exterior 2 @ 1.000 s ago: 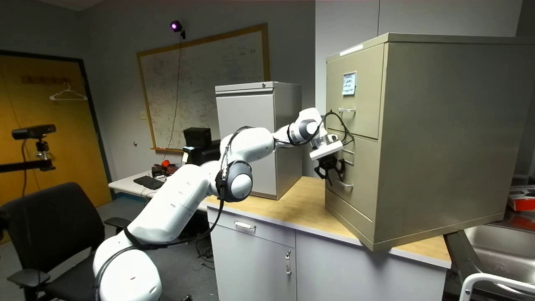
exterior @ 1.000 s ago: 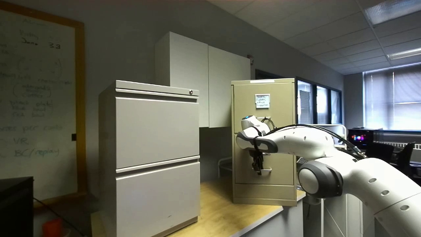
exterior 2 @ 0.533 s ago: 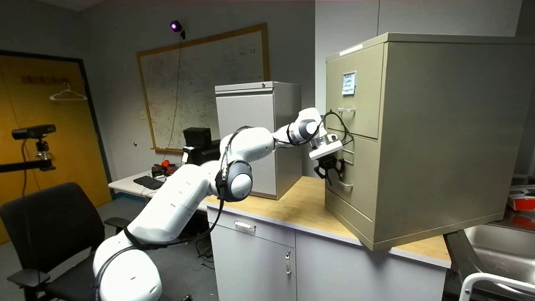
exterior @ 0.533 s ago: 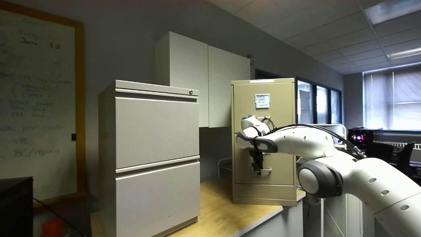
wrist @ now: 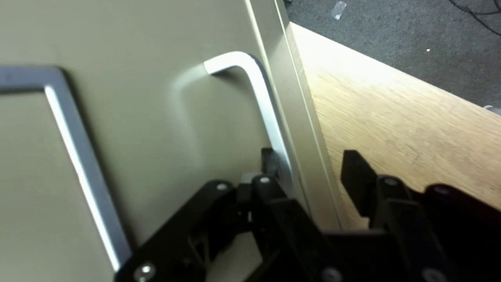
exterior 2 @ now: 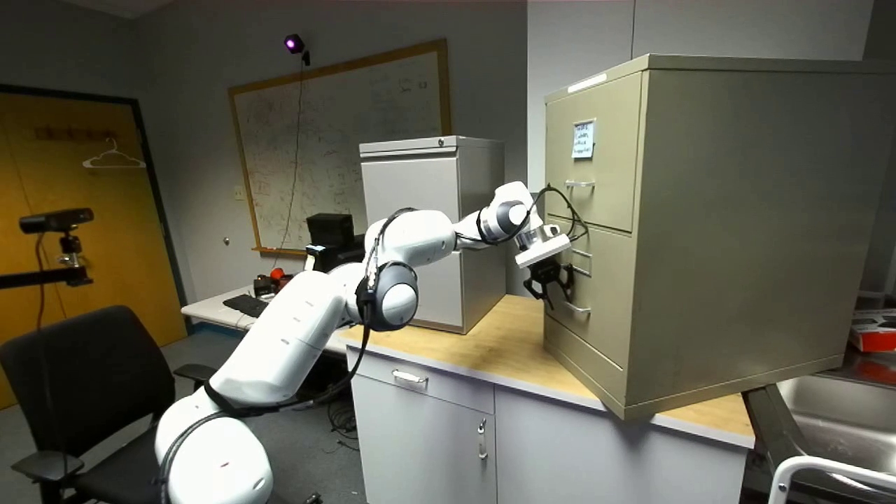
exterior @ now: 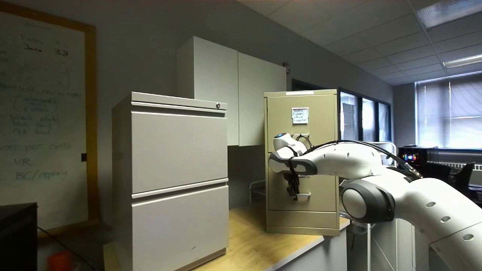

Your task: Open the lower drawer of the file cabinet on the right

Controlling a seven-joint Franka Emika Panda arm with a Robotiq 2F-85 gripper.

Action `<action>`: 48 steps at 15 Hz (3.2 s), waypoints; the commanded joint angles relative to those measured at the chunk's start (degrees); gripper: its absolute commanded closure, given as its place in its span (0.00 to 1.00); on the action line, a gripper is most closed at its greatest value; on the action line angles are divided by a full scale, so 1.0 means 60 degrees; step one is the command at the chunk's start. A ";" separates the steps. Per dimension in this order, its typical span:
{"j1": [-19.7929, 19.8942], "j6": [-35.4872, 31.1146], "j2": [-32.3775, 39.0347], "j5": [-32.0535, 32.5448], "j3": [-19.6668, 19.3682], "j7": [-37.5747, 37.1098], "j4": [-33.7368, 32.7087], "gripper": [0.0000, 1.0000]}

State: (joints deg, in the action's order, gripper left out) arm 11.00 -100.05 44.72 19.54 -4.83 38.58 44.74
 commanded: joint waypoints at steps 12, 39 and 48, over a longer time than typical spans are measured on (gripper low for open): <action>-0.0642 -0.0610 -0.1631 0.0348 0.0490 0.0445 0.3139 0.79; -0.1884 -0.0181 -0.1301 0.2908 0.0052 0.0168 0.3713 0.03; -0.2117 0.2463 -0.0531 0.2419 0.0497 -0.0055 0.2180 0.42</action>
State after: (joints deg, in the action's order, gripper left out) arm 0.25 -90.42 38.74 39.68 -5.82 39.05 59.52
